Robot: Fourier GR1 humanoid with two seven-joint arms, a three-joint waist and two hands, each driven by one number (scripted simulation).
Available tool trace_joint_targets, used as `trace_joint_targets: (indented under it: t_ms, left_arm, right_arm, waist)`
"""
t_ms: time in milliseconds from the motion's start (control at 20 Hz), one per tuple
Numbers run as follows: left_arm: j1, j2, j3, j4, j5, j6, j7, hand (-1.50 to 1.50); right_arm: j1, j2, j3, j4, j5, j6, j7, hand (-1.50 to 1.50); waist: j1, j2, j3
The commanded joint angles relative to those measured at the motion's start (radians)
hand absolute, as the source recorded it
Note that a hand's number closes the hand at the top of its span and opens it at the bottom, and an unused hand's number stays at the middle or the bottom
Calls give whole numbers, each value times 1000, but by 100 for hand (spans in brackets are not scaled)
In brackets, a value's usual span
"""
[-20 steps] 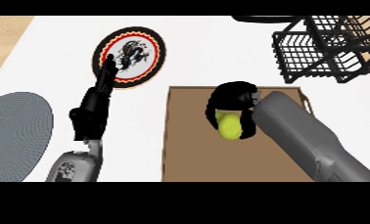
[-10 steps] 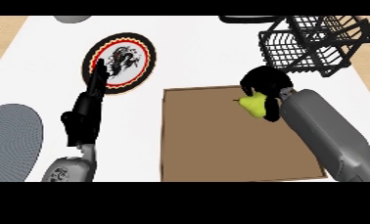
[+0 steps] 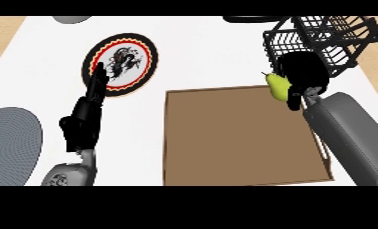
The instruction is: Pick the pear from the tray and place it in the tiered basket
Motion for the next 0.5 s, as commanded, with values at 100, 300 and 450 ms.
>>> trace_joint_targets:
  t_ms: [100,300,450]
  left_arm:
    - [43,12,2,-14,12,-23,-33,0]
    - [-4,12,-1,-20,5,-23,13,0]
    - [10,16,13,14,33,-51,-55,0]
  right_arm:
    - [23,-83,-98,-379,-11,103,238,150]
    - [-31,-143,-229,-582,-107,273,333,150]
    - [-58,-152,-314,-684,-185,422,429,150]
  waist:
    - [7,0,0]
    - [19,6,1]
    - [41,15,1]
